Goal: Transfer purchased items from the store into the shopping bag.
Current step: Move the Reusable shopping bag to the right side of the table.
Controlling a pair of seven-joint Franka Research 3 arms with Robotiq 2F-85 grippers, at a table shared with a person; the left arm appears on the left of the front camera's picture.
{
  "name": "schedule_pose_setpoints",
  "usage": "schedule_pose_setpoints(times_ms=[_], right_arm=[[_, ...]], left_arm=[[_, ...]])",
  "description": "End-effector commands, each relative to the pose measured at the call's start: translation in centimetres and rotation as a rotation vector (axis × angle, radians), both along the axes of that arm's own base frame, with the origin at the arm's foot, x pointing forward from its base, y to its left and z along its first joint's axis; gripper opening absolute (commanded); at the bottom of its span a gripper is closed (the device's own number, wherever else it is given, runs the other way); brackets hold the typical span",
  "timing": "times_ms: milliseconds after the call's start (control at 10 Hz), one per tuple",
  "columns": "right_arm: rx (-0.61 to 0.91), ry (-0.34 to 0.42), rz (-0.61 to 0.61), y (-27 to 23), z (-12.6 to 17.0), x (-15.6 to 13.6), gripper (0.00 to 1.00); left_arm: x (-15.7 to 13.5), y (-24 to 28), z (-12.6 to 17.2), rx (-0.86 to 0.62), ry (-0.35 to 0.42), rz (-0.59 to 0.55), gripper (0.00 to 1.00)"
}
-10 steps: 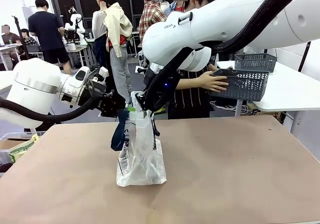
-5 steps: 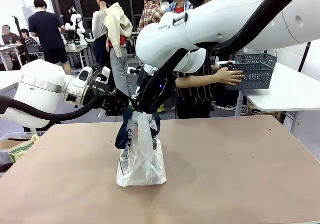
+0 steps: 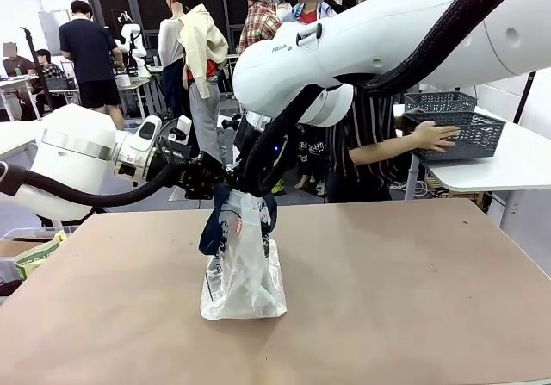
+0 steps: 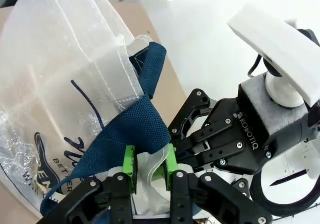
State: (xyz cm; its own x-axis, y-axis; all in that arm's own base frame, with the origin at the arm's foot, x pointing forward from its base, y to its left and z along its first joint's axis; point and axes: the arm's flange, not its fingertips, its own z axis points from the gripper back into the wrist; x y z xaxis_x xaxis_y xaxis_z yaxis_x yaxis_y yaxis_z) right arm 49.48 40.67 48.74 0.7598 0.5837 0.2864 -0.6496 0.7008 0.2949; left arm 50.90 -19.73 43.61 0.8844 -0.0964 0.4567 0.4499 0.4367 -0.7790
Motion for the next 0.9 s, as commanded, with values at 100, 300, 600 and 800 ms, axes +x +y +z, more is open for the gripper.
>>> schedule_pose_setpoints(times_ms=[100, 300, 600, 800], right_arm=[[-0.008, -0.012, 0.06, 2.1, -0.1, -0.1, 0.0], [-0.039, -0.006, 0.078, 2.9, -0.4, -0.2, 0.0], [-0.039, -0.003, 0.081, 3.1, -0.6, -0.1, 0.0], [-0.039, -0.006, 0.079, 3.2, -0.6, -0.1, 0.0]], left_arm=[[0.8, -1.5, 0.0, -0.075, -0.012, 0.011, 0.3], [1.3, -2.4, 0.2, -0.06, -0.015, -0.022, 0.3], [2.0, -3.6, 0.0, -0.068, -0.007, -0.051, 0.3], [2.3, -4.2, -0.4, -0.045, 0.019, -0.064, 0.3]])
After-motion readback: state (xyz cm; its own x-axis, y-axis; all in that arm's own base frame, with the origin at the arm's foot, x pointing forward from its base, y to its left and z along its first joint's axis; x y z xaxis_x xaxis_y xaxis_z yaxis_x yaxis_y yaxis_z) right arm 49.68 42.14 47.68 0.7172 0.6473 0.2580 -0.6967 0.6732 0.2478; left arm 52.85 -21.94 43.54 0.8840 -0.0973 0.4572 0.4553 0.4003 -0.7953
